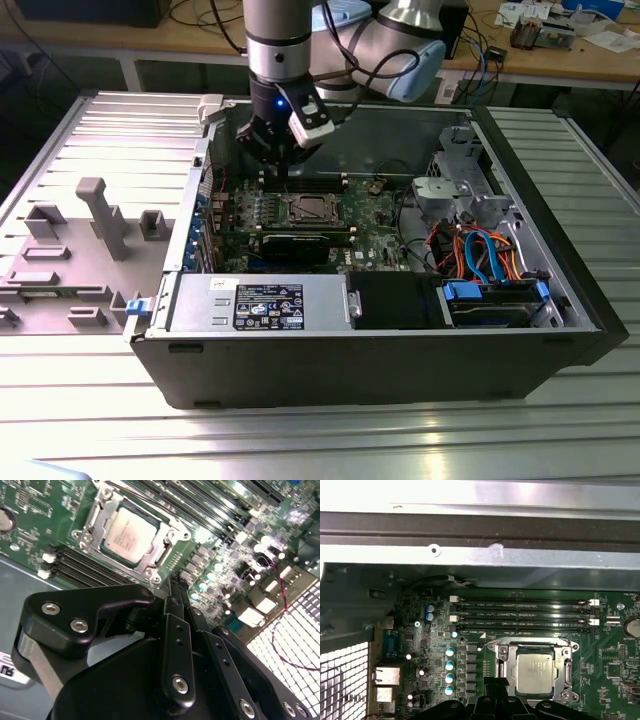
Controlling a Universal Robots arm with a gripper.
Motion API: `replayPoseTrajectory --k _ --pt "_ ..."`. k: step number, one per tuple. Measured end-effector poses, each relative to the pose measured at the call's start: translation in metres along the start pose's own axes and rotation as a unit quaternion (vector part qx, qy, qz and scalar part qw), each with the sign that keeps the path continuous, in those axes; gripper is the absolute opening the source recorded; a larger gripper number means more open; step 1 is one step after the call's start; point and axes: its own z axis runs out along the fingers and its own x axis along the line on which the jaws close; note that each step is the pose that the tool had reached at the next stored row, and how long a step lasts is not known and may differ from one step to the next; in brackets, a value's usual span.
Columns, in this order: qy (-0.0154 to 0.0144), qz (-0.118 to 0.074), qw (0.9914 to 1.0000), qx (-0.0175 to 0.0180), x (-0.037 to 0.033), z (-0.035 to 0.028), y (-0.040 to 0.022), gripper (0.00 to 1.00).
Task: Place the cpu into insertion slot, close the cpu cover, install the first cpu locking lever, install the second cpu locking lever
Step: 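Install the first cpu locking lever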
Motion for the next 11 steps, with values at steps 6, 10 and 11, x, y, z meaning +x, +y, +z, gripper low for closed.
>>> replayPoseTrajectory --k 6,10,11 --pt "0.0 0.0 1.0 0.0 0.0135 0.0 0.0005 0.11" --pt "0.0001 0.0 1.0 0.0 0.018 0.0 0.0051 0.11" --pt "0.0 -0.001 1.0 0.0 0.0184 0.0 0.0075 0.11"
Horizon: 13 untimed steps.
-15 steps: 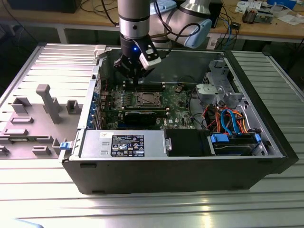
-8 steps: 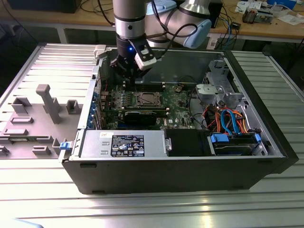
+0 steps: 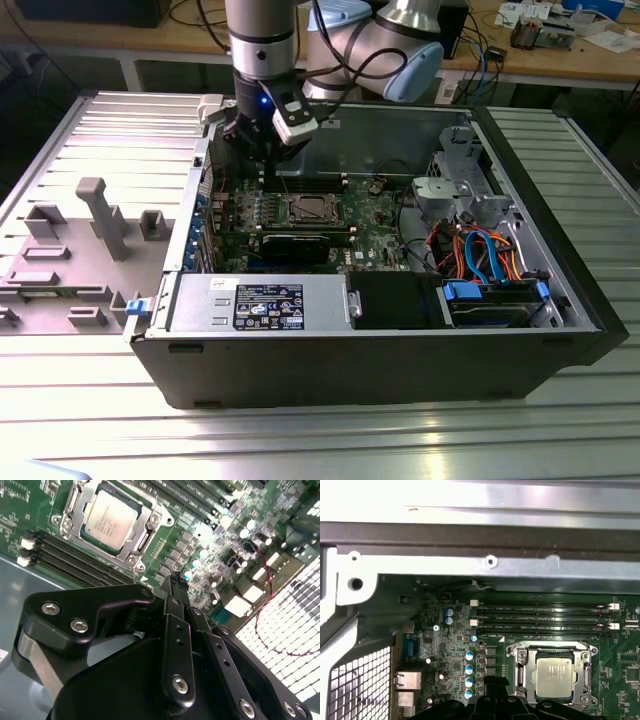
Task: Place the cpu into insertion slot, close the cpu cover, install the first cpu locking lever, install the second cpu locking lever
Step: 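Install the first cpu locking lever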
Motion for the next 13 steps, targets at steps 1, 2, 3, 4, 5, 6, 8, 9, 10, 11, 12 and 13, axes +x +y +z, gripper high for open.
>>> replayPoseTrajectory --k 1,2,3,4,5,6,8,9,10,11,12,13 --pt "0.0 0.0 1.0 0.0 0.0003 0.0 0.002 0.11" --pt "0.0 -0.001 1.0 0.0 0.0008 0.0001 0.005 0.11" --pt "-0.0001 -0.001 1.0 -0.0001 0.0011 0.0002 0.0079 0.11" --pt "0.0 -0.001 1.0 -0.0001 0.0012 0.0002 0.0091 0.11" --pt "0.0 -0.001 1.0 0.0 0.0012 0.0002 0.01 0.11" --pt "-0.0001 -0.001 1.0 0.0 0.0012 0.0002 0.011 0.11" --pt "-0.0019 -0.002 1.0 0.0005 0.0011 0.0002 0.0123 0.11" --pt "-0.0037 -0.002 0.99999 0.0007 0.0011 0.0002 0.0132 0.11" --pt "-0.0054 -0.002 0.99998 0.0008 0.0011 0.0002 0.014 0.11" --pt "-0.007 -0.002 0.99997 0.0009 0.001 0.0002 0.015 0.11" --pt "-0.0078 -0.002 0.99997 0.0009 0.001 0.0002 0.016 0.11" --pt "-0.0083 -0.003 0.99996 0.0008 0.001 0.0003 0.0173 0.11"
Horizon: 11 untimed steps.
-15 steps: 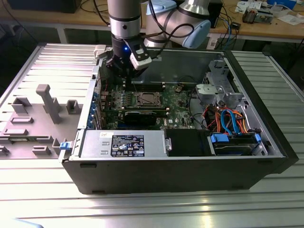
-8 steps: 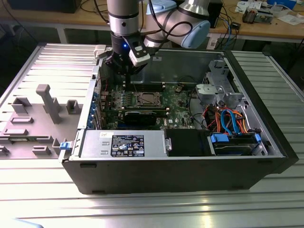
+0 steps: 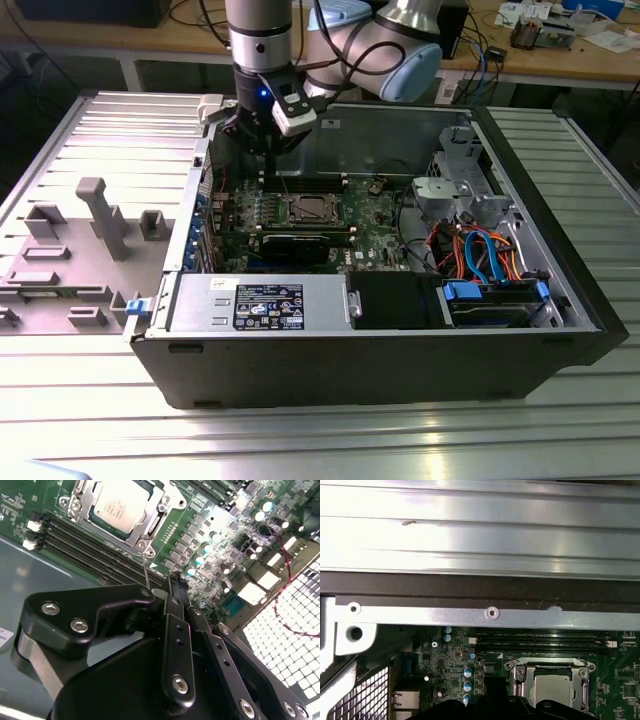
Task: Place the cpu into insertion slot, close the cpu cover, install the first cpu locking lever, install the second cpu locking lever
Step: 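Install the first cpu locking lever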
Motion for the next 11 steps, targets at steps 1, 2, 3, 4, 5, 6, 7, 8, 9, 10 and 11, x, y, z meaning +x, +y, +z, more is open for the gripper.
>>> replayPoseTrajectory --k 1,2,3,4,5,6,7,8,9,10,11 --pt "-0.0002 -0.001 1.0 0.0 0.0 0.0 0.0011 0.11" --pt "-0.0002 -0.002 1.0 0.0001 0.0003 -0.0001 0.0019 0.11" --pt "-0.0004 -0.003 1.0 0.0 0.0004 0.0 0.0025 0.11" --pt "-0.0005 -0.003 0.99999 0.0 0.0004 0.0 0.0032 0.11" --pt "-0.0008 -0.004 0.99999 0.0 0.0004 -0.0001 0.0033 0.11" --pt "-0.0013 -0.004 0.99999 0.0 -0.0001 0.0 0.0034 0.11" --pt "-0.0015 -0.004 0.99999 0.0001 -0.0008 0.0001 0.0035 0.11" --pt "-0.0018 -0.004 0.99999 0.0002 -0.0021 0.0001 0.0034 0.11" --pt "-0.0019 -0.004 0.99999 0.0004 -0.0034 0.0002 0.0034 0.11" --pt "-0.0021 -0.004 0.99999 0.0005 -0.0048 0.0003 0.0033 0.11" --pt "-0.0021 -0.004 0.99999 0.0006 -0.0059 0.0003 0.0033 0.11"
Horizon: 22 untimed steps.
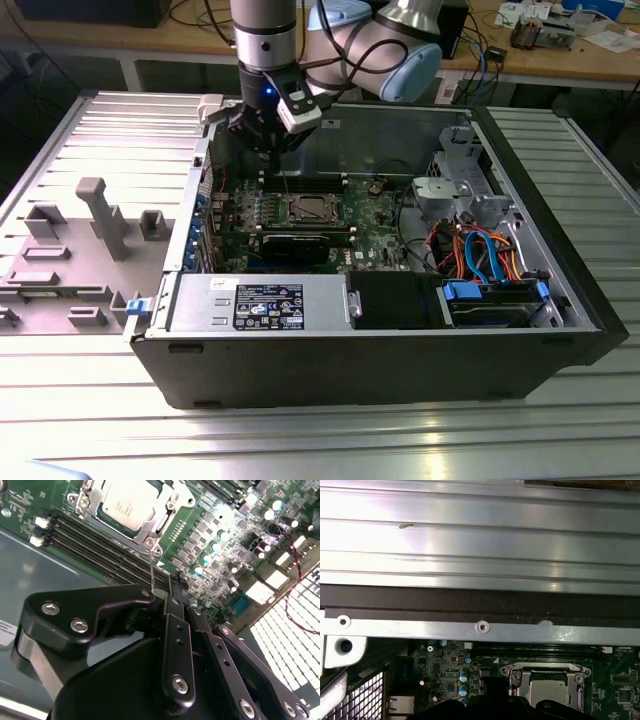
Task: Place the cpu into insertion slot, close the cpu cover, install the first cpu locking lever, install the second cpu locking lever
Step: 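Install the first cpu locking lever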
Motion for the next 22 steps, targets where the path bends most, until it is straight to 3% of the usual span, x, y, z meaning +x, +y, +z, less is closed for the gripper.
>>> replayPoseTrajectory --k 6,10,17,22 --pt "-0.0005 0.006 0.99998 0.0006 -0.0108 0.0009 0.0001 0.11" --pt "-0.0005 0.019 0.99983 0.0013 -0.0134 0.0017 0.0003 0.11" --pt "-0.0005 0.019 0.99982 0.0013 -0.0269 0.0033 0.0016 0.11" --pt "-0.0004 -0.008 0.99997 0.0001 -0.0295 0.0055 0.0017 0.11"
